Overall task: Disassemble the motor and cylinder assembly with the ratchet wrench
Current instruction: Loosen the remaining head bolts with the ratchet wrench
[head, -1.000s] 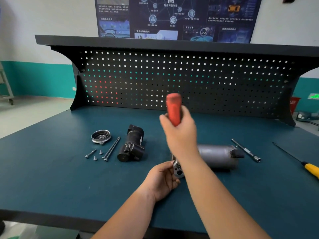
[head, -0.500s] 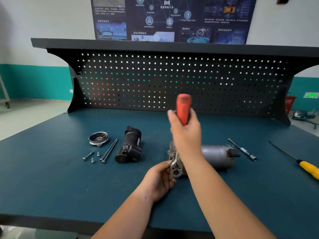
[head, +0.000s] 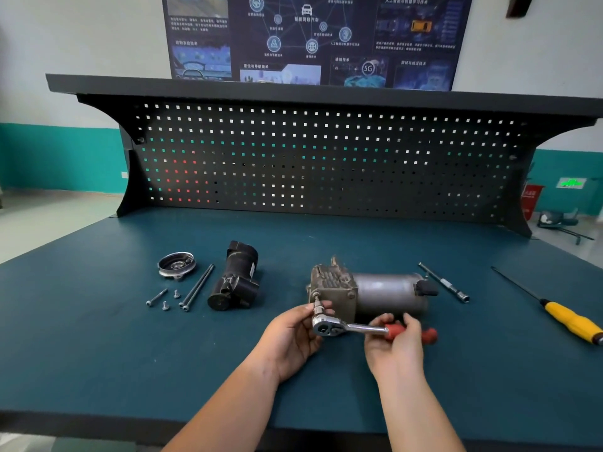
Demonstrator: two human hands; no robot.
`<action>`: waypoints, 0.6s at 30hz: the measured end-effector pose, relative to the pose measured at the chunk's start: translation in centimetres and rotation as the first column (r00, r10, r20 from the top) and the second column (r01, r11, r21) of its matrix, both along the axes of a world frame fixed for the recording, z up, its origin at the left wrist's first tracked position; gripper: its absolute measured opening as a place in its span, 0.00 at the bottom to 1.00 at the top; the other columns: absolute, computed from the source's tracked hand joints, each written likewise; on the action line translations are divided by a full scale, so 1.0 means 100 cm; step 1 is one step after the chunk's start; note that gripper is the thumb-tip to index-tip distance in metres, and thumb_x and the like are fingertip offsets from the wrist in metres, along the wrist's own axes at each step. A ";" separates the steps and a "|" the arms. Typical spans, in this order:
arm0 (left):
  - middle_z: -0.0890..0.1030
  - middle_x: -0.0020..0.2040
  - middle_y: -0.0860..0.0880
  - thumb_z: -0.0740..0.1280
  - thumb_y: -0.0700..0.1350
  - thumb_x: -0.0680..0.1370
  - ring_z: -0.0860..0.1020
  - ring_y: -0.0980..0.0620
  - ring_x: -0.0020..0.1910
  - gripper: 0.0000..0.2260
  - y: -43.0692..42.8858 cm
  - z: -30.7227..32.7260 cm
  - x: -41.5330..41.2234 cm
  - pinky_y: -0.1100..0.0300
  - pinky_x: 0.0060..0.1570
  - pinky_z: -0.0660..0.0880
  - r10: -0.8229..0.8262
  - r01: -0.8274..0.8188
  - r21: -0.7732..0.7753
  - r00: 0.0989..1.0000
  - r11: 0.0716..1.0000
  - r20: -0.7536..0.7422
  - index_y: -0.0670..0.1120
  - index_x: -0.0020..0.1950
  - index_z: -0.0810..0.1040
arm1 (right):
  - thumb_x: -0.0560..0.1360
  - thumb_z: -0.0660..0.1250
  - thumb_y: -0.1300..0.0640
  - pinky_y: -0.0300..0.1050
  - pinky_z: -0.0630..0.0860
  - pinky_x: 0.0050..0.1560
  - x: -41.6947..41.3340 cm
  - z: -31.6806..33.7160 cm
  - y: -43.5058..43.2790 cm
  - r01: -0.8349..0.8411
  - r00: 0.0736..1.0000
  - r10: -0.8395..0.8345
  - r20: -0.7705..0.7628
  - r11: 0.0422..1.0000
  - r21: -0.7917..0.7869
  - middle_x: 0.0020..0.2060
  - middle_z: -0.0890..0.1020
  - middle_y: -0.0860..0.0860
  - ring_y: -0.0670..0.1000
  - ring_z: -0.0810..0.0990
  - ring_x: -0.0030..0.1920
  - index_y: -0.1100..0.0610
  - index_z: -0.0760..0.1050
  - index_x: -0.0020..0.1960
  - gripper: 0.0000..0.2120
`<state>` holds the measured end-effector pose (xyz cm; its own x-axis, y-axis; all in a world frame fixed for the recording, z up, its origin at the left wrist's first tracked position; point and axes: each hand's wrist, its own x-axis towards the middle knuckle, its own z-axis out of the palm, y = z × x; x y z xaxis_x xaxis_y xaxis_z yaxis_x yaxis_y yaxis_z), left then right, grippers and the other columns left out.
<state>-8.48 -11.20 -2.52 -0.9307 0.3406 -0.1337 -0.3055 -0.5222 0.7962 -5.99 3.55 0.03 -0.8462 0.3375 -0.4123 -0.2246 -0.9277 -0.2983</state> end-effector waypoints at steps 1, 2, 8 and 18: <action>0.84 0.38 0.49 0.62 0.44 0.73 0.81 0.56 0.33 0.12 0.000 0.000 -0.001 0.66 0.27 0.73 0.005 -0.005 0.002 1.000 1.000 0.004 0.44 0.40 0.86 | 0.80 0.58 0.57 0.35 0.74 0.28 0.002 -0.004 0.000 -0.026 1.000 0.026 0.007 1.000 -0.006 0.33 0.70 0.49 0.45 0.71 0.30 0.56 0.66 0.42 0.08; 0.84 0.38 0.49 0.62 0.43 0.75 0.81 0.56 0.33 0.13 -0.001 0.000 -0.001 0.66 0.26 0.73 0.008 -0.008 0.006 1.000 1.000 0.011 0.44 0.40 0.86 | 0.79 0.58 0.56 0.37 0.75 0.33 0.003 -0.006 0.000 -0.034 0.999 0.034 0.009 0.999 -0.010 0.33 0.71 0.50 0.46 0.72 0.31 0.57 0.66 0.42 0.09; 0.84 0.38 0.49 0.59 0.42 0.78 0.82 0.56 0.33 0.15 -0.002 -0.001 0.001 0.67 0.28 0.73 0.002 -0.003 0.009 1.000 1.000 0.025 0.44 0.42 0.85 | 0.78 0.58 0.59 0.40 0.75 0.40 0.012 0.015 -0.003 0.063 0.995 -0.065 -0.078 0.997 -0.034 0.27 0.76 0.49 0.45 0.76 0.23 0.56 0.67 0.41 0.07; 0.83 0.37 0.51 0.61 0.43 0.76 0.79 0.57 0.32 0.12 -0.002 -0.002 0.000 0.66 0.29 0.72 -0.002 0.002 -0.015 1.000 1.000 0.024 0.46 0.41 0.85 | 0.76 0.66 0.60 0.33 0.65 0.24 -0.007 0.083 -0.045 0.183 0.953 0.036 -0.301 0.724 0.665 0.22 0.71 0.43 0.40 0.67 0.22 0.53 0.69 0.40 0.08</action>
